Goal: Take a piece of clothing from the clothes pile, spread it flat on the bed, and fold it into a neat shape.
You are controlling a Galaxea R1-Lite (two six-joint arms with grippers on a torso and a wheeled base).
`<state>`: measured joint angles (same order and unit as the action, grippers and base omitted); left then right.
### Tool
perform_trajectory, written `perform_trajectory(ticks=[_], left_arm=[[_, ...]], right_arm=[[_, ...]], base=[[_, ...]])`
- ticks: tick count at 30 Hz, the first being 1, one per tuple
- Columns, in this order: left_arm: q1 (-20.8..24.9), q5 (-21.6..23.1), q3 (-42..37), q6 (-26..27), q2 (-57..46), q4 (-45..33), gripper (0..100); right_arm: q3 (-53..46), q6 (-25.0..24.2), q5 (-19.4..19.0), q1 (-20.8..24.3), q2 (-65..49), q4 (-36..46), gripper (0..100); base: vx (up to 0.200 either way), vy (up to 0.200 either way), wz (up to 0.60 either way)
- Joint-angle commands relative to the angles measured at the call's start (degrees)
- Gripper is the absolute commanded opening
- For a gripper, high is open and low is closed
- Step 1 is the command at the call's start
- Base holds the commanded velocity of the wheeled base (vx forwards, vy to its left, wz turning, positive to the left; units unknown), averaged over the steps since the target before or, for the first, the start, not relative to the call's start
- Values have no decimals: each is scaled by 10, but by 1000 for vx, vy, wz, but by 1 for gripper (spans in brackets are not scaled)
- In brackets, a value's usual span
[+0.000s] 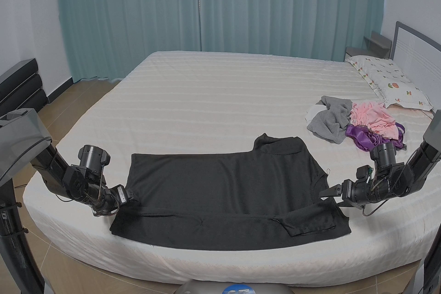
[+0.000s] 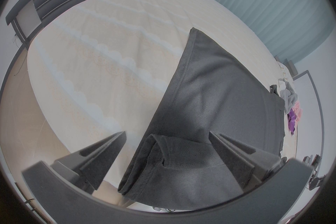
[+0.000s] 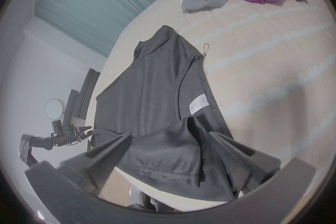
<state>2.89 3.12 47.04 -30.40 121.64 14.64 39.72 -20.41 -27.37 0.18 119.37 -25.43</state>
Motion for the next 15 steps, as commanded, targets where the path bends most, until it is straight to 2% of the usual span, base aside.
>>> perform_trajectory(ticks=[1,6,10,12,15], left_arm=[[-8,0,-3,-10,-30,-1,100],[-18,17,-15,-29,-74,-1,100],[-12,70,-49,-75,-117,-1,100],[-10,75,-52,-81,-115,0,100],[9,73,-53,-105,-102,-4,100]], right_arm=[[-32,-12,-8,-5,-42,-12,100],[-90,-31,-12,-4,-72,-62,100],[-157,-82,-10,-4,-78,-154,100],[-169,-96,-10,-4,-77,-175,100],[-202,-155,-11,0,-70,-236,100]], base=[[0,0,0],[0,0,0],[0,0,0],[0,0,0],[0,0,0]])
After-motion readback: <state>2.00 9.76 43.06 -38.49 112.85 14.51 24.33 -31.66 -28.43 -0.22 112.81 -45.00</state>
